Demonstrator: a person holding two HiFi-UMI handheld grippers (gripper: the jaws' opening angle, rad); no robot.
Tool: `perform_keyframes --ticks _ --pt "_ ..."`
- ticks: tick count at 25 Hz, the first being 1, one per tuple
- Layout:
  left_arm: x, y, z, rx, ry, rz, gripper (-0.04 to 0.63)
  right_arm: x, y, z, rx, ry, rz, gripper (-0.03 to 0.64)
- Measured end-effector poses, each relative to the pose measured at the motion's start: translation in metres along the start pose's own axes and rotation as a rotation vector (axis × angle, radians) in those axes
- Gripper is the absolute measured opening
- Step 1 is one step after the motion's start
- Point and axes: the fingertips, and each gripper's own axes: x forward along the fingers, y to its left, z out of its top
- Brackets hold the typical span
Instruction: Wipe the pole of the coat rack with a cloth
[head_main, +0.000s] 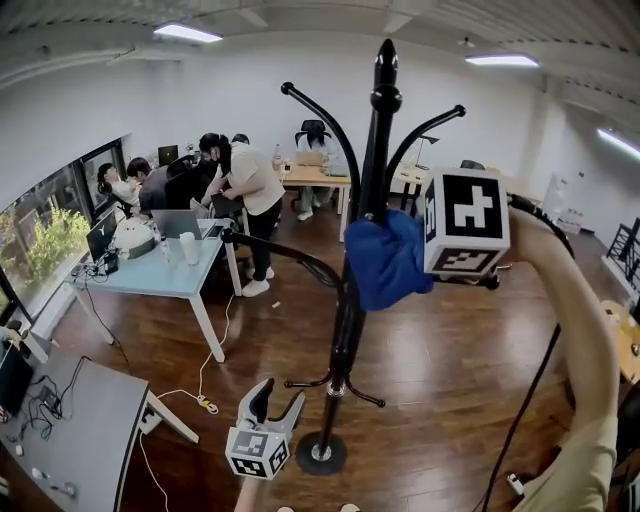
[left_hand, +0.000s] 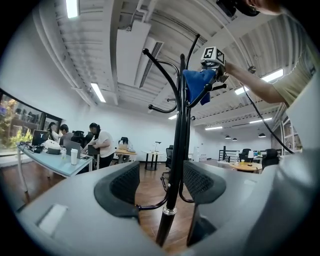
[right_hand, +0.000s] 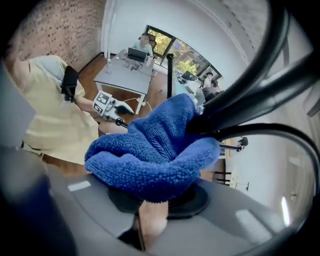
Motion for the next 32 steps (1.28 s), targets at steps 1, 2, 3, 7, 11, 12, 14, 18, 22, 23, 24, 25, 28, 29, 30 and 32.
perform_keyframes --ticks 1,2,3,7,11,12,14,18,22,23,24,25,28,29,30,32 --pt "0.001 -0.004 0.001 0.001 -0.001 -0.005 0.259 -0.004 0.002 -0.004 0.015 -0.001 0.031 0.069" --pt "0.001 -0.008 0.002 0.002 -0.001 -0.010 0.259 -0.010 0.004 -0.008 0.023 0.000 0.057 0.069" --pt "0.001 -0.012 0.002 0.004 -0.001 -0.014 0.259 -0.015 0.007 -0.014 0.027 0.001 0.082 0.069" --pt "0.001 -0.013 0.001 0.014 0.002 -0.015 0.259 -0.036 0.020 -0.043 0.035 -0.028 0.154 0.069" --pt "-0.002 0.002 0.003 0.015 -0.005 0.021 0.259 -0.054 0.024 -0.061 0.048 -0.094 0.194 0.069" --pt "-0.003 0.004 0.004 0.015 -0.006 0.029 0.259 -0.059 0.025 -0.066 0.048 -0.116 0.202 0.069" --pt "-0.002 0.005 0.006 0.018 -0.007 0.040 0.259 -0.068 0.022 -0.073 0.045 -0.170 0.191 0.069" --pt "0.001 0.003 0.009 0.025 -0.005 0.052 0.259 -0.096 -0.027 -0.072 0.126 -0.369 -0.039 0.073" --pt "0.006 -0.004 0.011 0.035 -0.002 0.054 0.259 -0.135 -0.090 -0.065 0.232 -0.584 -0.378 0.074" --pt "0.006 -0.005 0.012 0.040 -0.001 0.054 0.259 -0.142 -0.097 -0.057 0.221 -0.631 -0.434 0.074" --pt "0.007 -0.007 0.012 0.044 0.000 0.054 0.259 -0.146 -0.099 -0.045 0.191 -0.672 -0.471 0.074" --pt "0.007 -0.009 0.012 0.048 0.002 0.053 0.259 -0.147 -0.097 -0.030 0.150 -0.706 -0.491 0.074" --pt "0.008 -0.016 0.011 0.055 0.006 0.056 0.259 -0.132 -0.089 0.017 0.037 -0.727 -0.496 0.074" --pt "0.008 -0.016 0.010 0.056 0.007 0.060 0.259 -0.124 -0.089 0.028 0.012 -0.704 -0.500 0.074" --pt "0.007 -0.017 0.010 0.057 0.008 0.063 0.259 -0.119 -0.091 0.035 -0.005 -0.678 -0.509 0.074" --pt "0.006 -0.016 0.012 0.061 0.008 0.067 0.259 -0.122 -0.101 0.038 -0.004 -0.657 -0.537 0.074"
